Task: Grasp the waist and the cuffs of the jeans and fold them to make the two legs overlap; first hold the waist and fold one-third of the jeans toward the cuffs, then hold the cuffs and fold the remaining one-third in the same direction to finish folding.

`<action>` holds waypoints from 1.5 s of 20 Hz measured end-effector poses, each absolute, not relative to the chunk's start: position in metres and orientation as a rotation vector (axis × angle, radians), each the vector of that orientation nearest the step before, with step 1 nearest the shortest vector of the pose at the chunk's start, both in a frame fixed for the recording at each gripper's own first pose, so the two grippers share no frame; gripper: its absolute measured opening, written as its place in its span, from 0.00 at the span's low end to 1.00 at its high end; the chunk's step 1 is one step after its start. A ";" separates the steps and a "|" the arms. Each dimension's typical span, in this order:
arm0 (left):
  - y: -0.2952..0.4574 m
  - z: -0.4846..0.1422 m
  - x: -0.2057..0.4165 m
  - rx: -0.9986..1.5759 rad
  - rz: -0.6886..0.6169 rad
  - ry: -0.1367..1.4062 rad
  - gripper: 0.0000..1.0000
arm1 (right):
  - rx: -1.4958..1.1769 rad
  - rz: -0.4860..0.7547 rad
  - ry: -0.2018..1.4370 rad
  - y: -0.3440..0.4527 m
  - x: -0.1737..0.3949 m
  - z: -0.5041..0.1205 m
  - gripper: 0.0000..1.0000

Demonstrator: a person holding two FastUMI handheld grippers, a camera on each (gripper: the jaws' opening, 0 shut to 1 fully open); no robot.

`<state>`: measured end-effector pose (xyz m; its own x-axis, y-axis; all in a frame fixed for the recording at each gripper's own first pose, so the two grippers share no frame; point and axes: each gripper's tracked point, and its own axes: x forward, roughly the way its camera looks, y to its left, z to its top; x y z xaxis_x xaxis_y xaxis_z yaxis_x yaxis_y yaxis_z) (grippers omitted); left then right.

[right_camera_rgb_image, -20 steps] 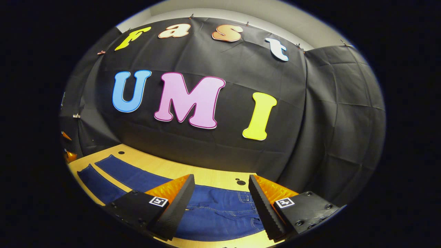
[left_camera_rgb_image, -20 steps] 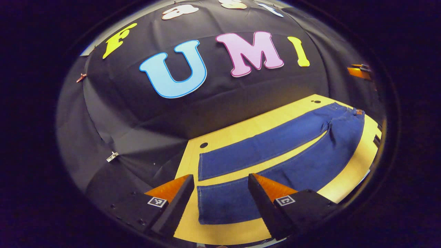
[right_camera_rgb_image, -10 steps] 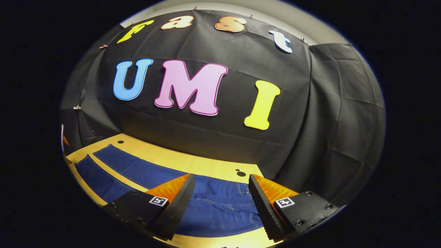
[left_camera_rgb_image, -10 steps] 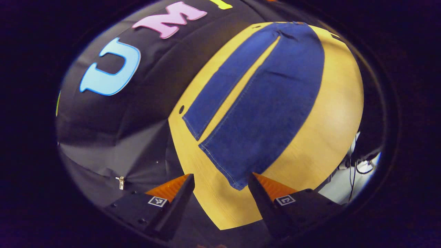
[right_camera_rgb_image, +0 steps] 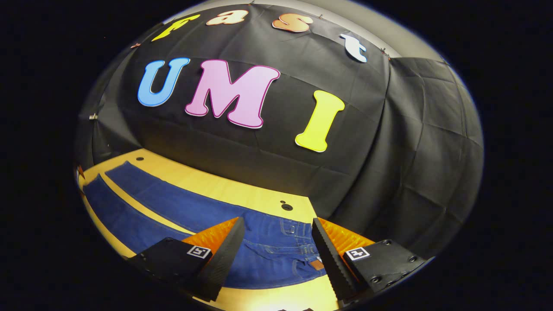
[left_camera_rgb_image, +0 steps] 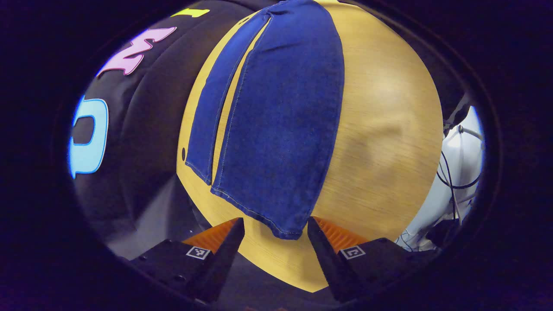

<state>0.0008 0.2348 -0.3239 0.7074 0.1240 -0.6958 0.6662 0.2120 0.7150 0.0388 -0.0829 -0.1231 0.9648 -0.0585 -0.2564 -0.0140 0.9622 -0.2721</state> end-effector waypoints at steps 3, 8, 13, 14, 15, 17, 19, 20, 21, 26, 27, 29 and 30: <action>0.232 -0.332 0.011 1.313 -0.480 0.775 0.68 | -0.307 -0.076 0.291 -0.117 0.037 -0.132 0.96; 0.227 -0.340 0.007 1.217 -0.481 0.875 0.31 | -0.485 -0.168 0.321 -0.193 0.039 -0.142 0.96; 0.223 -0.340 0.010 1.209 -0.480 0.869 0.06 | -0.864 -0.040 0.364 -0.230 0.045 -0.158 0.96; 0.224 -0.340 0.012 1.192 -0.482 0.882 0.06 | -0.905 -0.009 0.390 -0.237 0.045 -0.167 0.96; 0.224 -0.341 0.012 1.186 -0.484 0.892 0.06 | -0.927 0.017 0.420 -0.245 0.042 -0.179 0.96; 0.223 -0.340 0.012 1.202 -0.486 0.894 0.06 | -0.985 0.075 0.462 -0.251 0.039 -0.200 0.96; 0.223 -0.339 0.011 1.216 -0.472 0.885 0.06 | -1.070 0.164 0.503 -0.250 0.037 -0.226 0.96; 0.223 -0.339 0.012 1.220 -0.464 0.878 0.06 | -1.107 0.222 0.527 -0.247 0.035 -0.240 0.96; 0.223 -0.340 0.013 1.224 -0.460 0.874 0.06 | -1.151 0.289 0.551 -0.247 0.032 -0.256 0.96; 0.224 -0.340 0.013 1.221 -0.462 0.884 0.06 | -1.419 0.590 0.650 -0.254 0.029 -0.332 0.96; 0.224 -0.340 0.013 1.222 -0.462 0.887 0.06 | -1.442 0.631 0.652 -0.252 0.030 -0.345 0.95; 0.224 -0.340 0.014 1.220 -0.460 0.893 0.10 | -1.515 0.696 0.658 -0.253 0.030 -0.365 0.96; 0.224 -0.340 0.014 1.217 -0.457 0.896 0.06 | -1.577 0.711 0.632 -0.254 0.034 -0.371 0.95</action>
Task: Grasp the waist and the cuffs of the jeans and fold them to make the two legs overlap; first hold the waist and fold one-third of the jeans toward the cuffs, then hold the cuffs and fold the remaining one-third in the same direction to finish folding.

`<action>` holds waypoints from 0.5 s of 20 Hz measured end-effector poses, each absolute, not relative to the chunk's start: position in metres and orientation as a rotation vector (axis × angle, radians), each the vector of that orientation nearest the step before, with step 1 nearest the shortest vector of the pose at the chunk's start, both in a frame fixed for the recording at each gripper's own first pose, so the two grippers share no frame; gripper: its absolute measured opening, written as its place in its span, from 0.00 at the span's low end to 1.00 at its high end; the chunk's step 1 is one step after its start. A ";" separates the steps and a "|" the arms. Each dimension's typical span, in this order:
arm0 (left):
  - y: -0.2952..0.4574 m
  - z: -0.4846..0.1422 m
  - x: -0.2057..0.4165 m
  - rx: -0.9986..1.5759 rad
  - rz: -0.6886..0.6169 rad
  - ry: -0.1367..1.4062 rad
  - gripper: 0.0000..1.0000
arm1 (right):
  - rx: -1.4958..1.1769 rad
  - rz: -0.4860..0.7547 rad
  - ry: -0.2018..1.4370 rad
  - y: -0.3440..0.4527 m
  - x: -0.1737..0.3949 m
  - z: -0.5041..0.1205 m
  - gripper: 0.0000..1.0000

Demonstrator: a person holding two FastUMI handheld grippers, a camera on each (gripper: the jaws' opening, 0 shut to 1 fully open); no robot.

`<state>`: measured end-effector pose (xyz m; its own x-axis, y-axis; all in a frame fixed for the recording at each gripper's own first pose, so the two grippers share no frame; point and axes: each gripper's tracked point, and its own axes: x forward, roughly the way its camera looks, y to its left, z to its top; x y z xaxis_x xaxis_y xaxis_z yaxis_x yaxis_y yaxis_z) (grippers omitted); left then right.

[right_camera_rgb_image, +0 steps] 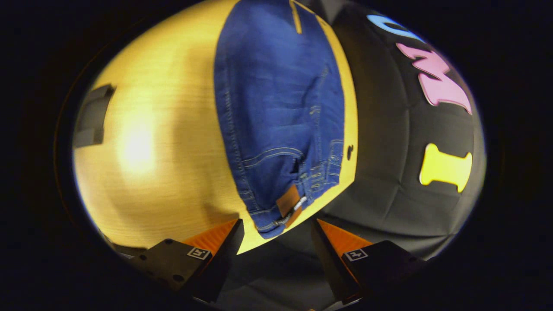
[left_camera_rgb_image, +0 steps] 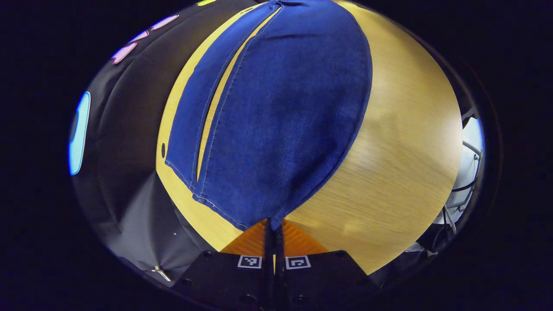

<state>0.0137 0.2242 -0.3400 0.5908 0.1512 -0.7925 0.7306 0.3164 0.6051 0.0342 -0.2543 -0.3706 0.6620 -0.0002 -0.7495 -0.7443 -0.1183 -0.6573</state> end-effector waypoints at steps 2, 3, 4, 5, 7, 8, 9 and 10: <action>0.223 -0.339 0.014 1.212 -0.449 0.895 0.06 | -1.626 0.698 0.588 -0.252 0.047 -0.371 0.90; 0.223 -0.339 0.014 1.211 -0.441 0.893 0.06 | -1.631 0.695 0.584 -0.250 0.052 -0.373 0.90; 0.223 -0.339 0.014 1.209 -0.432 0.891 0.06 | -1.638 0.698 0.574 -0.245 0.055 -0.374 0.90; 0.222 -0.340 0.015 1.206 -0.422 0.891 0.06 | -1.648 0.705 0.565 -0.242 0.057 -0.376 0.90; 0.221 -0.339 0.014 1.201 -0.407 0.891 0.06 | -1.650 0.758 0.623 -0.244 0.050 -0.392 0.82; 0.221 -0.338 0.015 1.201 -0.402 0.891 0.06 | -1.653 0.770 0.636 -0.244 0.047 -0.394 0.58; 0.222 -0.339 0.015 1.202 -0.397 0.891 0.06 | -1.655 0.767 0.635 -0.243 0.053 -0.395 0.35; 0.222 -0.338 0.015 1.203 -0.393 0.891 0.06 | -1.636 0.758 0.660 -0.243 0.052 -0.394 0.37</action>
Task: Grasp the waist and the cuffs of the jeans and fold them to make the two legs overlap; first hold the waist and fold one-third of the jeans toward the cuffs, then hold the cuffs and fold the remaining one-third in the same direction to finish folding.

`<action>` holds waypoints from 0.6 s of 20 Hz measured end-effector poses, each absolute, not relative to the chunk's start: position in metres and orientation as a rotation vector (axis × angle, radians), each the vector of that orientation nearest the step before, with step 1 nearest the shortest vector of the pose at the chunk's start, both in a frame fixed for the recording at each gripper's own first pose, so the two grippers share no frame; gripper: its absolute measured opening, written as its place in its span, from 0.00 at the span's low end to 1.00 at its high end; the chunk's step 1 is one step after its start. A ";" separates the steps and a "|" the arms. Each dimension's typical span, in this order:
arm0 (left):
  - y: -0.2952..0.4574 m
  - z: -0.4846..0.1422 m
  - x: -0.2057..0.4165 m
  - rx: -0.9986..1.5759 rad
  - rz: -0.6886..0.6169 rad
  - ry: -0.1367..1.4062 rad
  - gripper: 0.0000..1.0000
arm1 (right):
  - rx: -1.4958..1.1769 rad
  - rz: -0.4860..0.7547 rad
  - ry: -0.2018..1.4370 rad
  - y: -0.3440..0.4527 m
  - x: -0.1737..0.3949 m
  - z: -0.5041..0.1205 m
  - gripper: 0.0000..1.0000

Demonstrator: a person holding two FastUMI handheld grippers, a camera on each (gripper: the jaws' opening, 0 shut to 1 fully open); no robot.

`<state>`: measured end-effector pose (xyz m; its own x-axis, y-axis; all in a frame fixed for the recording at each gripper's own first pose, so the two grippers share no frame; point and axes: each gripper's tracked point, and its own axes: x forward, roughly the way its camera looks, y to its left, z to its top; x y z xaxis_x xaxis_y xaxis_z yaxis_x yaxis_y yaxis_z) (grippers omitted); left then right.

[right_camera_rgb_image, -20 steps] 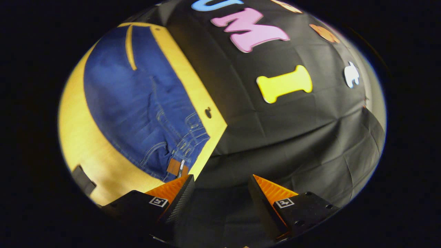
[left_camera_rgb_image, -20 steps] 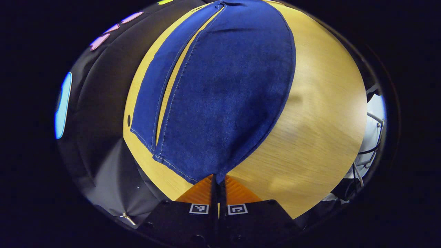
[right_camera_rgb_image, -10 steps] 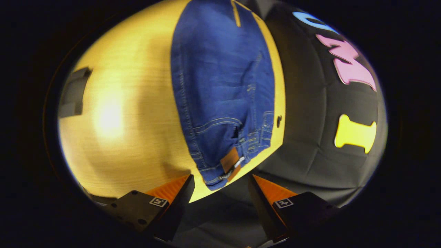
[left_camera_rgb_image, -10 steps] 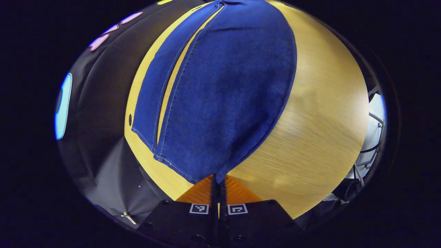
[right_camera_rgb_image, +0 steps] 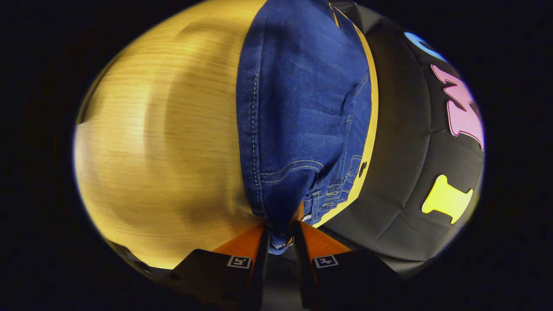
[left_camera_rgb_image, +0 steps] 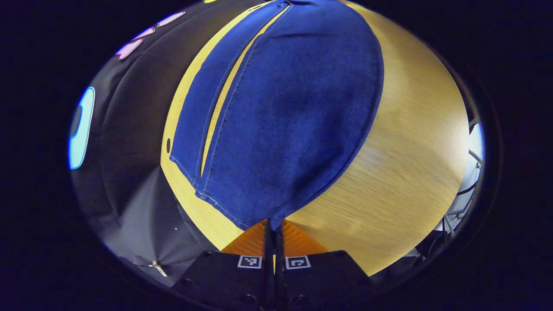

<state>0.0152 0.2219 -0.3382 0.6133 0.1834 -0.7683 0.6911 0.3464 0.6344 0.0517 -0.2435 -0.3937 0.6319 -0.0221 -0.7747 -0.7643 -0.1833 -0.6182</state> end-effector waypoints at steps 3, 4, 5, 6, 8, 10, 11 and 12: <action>0.222 -0.339 0.016 1.203 -0.389 0.891 0.06 | -1.548 0.722 0.739 -0.245 0.057 -0.398 0.16; 0.221 -0.338 0.015 1.205 -0.394 0.893 0.05 | -1.530 0.711 0.757 -0.246 0.055 -0.394 0.12; 0.221 -0.339 0.014 1.202 -0.399 0.901 0.06 | -1.516 0.715 0.766 -0.245 0.054 -0.395 0.09; 0.221 -0.339 0.011 1.186 -0.404 0.917 0.06 | -1.516 0.723 0.771 -0.245 0.051 -0.394 0.07; 0.214 -0.342 0.005 1.126 -0.424 0.943 0.06 | -1.515 0.743 0.784 -0.245 0.045 -0.391 0.07; 0.213 -0.342 -0.007 1.145 -0.443 0.943 0.06 | -1.519 0.753 0.782 -0.241 0.047 -0.387 0.07; 0.212 -0.344 -0.010 1.157 -0.457 0.945 0.06 | -1.519 0.753 0.777 -0.238 0.050 -0.384 0.06; 0.210 -0.351 -0.008 1.137 -0.473 0.955 0.06 | -1.512 0.740 0.774 -0.235 0.054 -0.378 0.06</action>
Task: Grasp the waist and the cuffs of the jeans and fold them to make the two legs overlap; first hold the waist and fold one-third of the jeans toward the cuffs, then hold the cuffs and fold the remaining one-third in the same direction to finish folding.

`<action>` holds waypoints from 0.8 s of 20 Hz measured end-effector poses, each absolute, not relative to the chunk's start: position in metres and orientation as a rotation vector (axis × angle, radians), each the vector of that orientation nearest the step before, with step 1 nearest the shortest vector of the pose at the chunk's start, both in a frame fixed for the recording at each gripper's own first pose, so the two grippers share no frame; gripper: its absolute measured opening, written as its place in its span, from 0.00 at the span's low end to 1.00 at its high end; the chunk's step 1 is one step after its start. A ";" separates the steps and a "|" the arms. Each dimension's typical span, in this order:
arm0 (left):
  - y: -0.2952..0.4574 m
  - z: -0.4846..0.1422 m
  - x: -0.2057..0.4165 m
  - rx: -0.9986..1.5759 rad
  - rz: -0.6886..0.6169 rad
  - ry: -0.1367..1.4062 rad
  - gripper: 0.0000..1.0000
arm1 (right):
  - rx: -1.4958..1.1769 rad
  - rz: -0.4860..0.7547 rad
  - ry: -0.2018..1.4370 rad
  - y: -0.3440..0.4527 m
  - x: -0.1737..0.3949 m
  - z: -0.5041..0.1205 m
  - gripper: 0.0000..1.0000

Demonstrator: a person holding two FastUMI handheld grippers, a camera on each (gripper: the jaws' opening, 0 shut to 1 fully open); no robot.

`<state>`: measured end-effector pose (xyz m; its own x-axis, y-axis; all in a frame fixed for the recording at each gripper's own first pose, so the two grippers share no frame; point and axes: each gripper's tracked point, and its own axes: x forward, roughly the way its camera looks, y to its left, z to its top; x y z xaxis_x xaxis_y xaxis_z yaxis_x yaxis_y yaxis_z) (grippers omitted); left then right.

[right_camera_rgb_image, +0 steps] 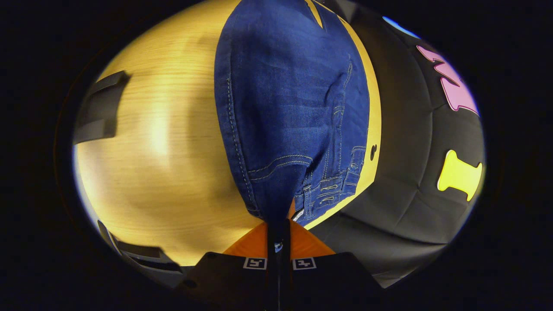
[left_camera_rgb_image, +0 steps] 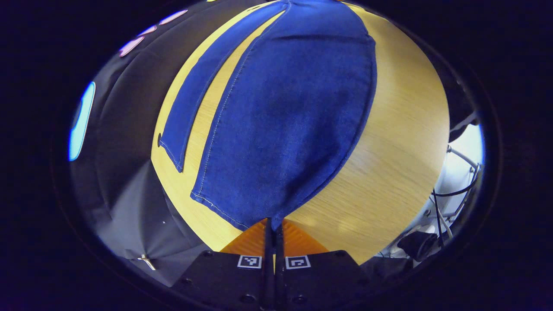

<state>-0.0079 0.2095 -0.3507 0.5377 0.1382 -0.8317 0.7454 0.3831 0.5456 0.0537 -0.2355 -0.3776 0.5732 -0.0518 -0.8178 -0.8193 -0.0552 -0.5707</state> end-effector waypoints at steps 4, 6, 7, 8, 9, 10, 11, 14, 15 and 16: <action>0.207 -0.318 0.009 0.999 -0.496 0.968 0.06 | -1.355 0.607 0.781 -0.233 0.081 -0.329 0.06; 0.211 -0.294 0.013 0.978 -0.537 0.972 0.06 | -1.289 0.554 0.767 -0.229 0.103 -0.300 0.06; 0.211 -0.282 0.016 0.974 -0.552 0.980 0.06 | -1.258 0.528 0.759 -0.222 0.114 -0.291 0.06; 0.213 -0.267 0.022 0.970 -0.551 0.992 0.06 | -1.230 0.484 0.754 -0.219 0.131 -0.281 0.06; 0.212 -0.259 0.029 0.935 -0.552 1.011 0.06 | -1.182 0.449 0.752 -0.213 0.146 -0.271 0.06; 0.209 -0.251 0.043 0.885 -0.557 1.017 0.06 | -1.117 0.420 0.746 -0.205 0.160 -0.260 0.06; 0.203 -0.241 0.053 0.835 -0.562 1.023 0.06 | -1.048 0.389 0.751 -0.199 0.175 -0.250 0.06; 0.209 -0.210 0.103 0.764 -0.545 1.016 0.06 | -0.836 0.289 0.781 -0.182 0.208 -0.215 0.06; 0.212 -0.202 0.122 0.772 -0.536 1.011 0.06 | -0.783 0.258 0.789 -0.176 0.211 -0.200 0.06; 0.214 -0.199 0.144 0.754 -0.532 1.011 0.06 | -0.742 0.225 0.794 -0.173 0.219 -0.188 0.06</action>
